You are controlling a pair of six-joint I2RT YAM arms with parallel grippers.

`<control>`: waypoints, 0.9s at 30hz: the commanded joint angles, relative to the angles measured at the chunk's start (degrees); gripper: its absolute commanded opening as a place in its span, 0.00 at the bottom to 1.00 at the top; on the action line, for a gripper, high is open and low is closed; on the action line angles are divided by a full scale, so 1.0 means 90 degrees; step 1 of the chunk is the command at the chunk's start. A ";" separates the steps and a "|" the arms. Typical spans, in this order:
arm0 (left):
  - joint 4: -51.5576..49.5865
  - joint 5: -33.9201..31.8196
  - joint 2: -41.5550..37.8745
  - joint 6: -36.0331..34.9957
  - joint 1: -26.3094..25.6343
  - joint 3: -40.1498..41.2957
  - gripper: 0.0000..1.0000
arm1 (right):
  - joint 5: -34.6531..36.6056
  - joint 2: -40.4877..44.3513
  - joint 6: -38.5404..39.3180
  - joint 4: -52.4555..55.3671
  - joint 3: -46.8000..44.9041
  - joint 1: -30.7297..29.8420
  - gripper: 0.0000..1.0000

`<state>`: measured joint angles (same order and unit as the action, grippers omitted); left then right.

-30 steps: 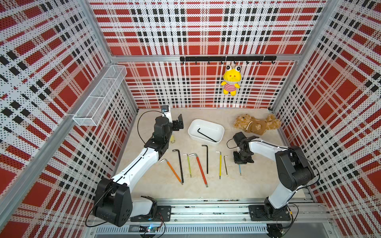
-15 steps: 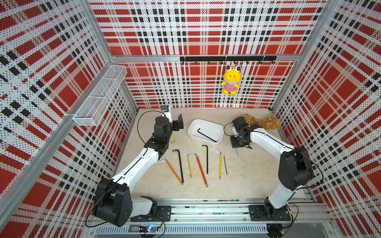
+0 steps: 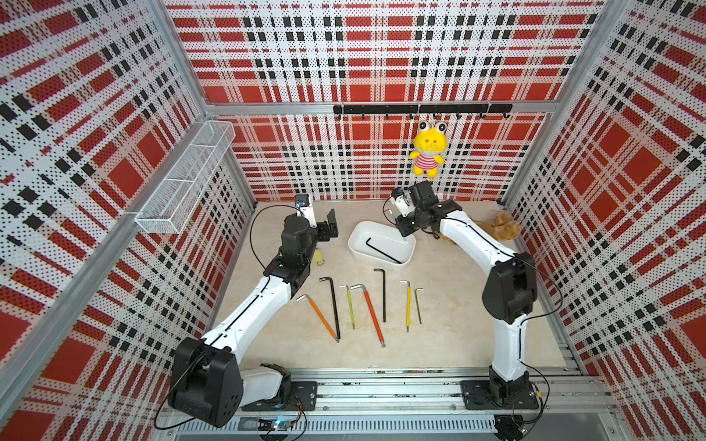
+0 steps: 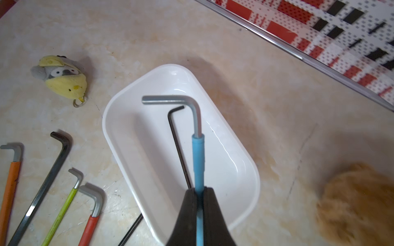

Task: Put the hex key on the desktop into the storage box
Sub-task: Place the Allen key in the storage box.

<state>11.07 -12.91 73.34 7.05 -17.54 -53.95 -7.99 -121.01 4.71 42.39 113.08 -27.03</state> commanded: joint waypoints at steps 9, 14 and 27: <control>0.0053 -0.0055 -0.0142 -0.0001 0.0035 -0.0080 0.99 | 0.0489 -0.1935 0.0805 0.1042 0.1856 -0.0414 0.00; 0.0049 -0.0071 -0.0151 -0.0002 0.0025 -0.0074 0.99 | 0.0538 -0.2209 0.0805 0.1142 0.1995 -0.0435 0.00; -0.0017 -0.0109 -0.0190 -0.0024 0.0015 -0.0090 0.99 | 0.0740 -0.2674 0.0610 0.1118 0.2066 -0.0445 0.00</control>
<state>10.94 -13.04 73.23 7.05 -17.54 -53.95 -1.98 -143.20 10.90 51.68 129.86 -30.81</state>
